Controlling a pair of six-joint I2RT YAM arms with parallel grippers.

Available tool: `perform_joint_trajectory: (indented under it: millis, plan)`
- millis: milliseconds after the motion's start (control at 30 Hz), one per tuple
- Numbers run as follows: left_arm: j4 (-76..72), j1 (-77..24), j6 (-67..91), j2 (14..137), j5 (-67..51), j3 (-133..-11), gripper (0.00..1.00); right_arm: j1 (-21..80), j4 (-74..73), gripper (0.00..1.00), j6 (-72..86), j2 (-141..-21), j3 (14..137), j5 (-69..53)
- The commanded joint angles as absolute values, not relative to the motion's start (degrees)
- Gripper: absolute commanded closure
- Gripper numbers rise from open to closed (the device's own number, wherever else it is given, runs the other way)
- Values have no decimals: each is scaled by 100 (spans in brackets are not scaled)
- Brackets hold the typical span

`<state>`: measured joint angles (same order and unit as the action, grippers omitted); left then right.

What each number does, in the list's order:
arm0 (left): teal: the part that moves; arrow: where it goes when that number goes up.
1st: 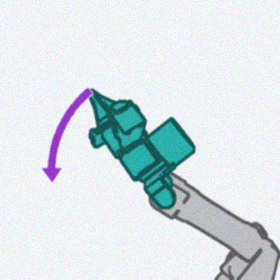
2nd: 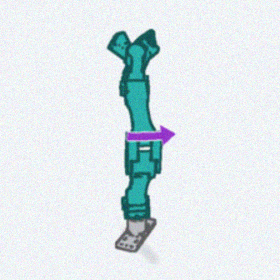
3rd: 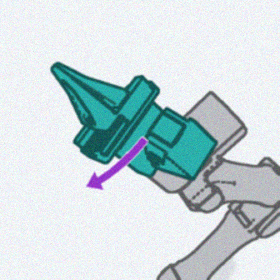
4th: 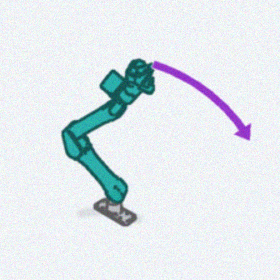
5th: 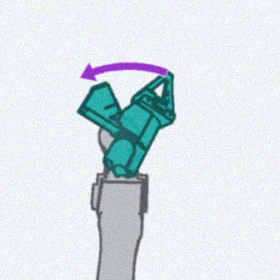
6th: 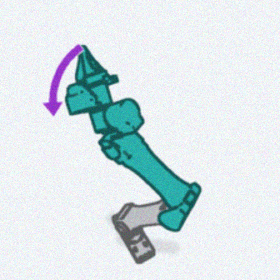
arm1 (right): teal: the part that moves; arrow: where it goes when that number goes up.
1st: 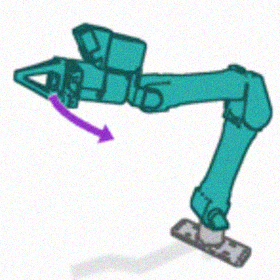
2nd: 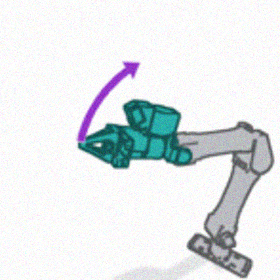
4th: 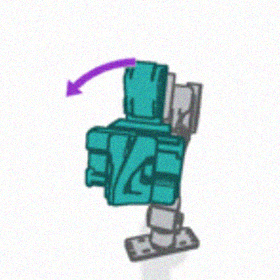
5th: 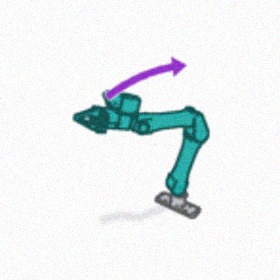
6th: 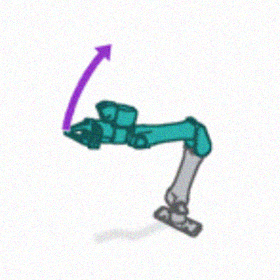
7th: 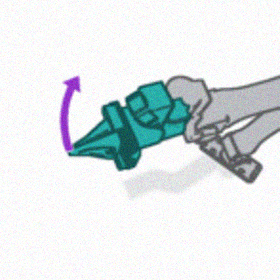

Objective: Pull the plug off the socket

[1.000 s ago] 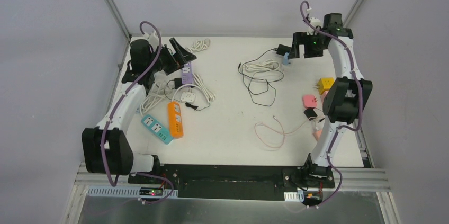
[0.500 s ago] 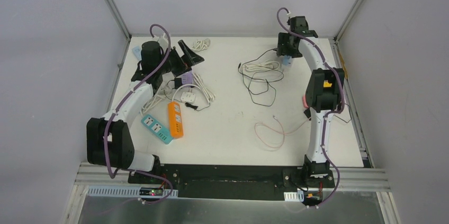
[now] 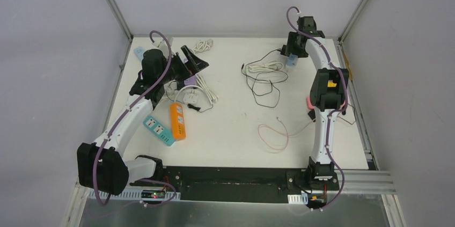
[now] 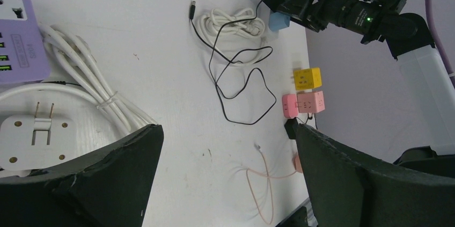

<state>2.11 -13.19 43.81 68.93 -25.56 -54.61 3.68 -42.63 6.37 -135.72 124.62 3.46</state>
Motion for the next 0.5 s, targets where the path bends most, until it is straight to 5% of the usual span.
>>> perform_joint_trajectory:
  millis: [0,467]
  plan:
    - [250,-1409,4305,6747,-2325,-5417,3,394,-4117,41,706,-13534,12611,275]
    - [430,-1547,4458,5842,-2107,-4778,3,403,-4045,46,514,-13441,12269,290]
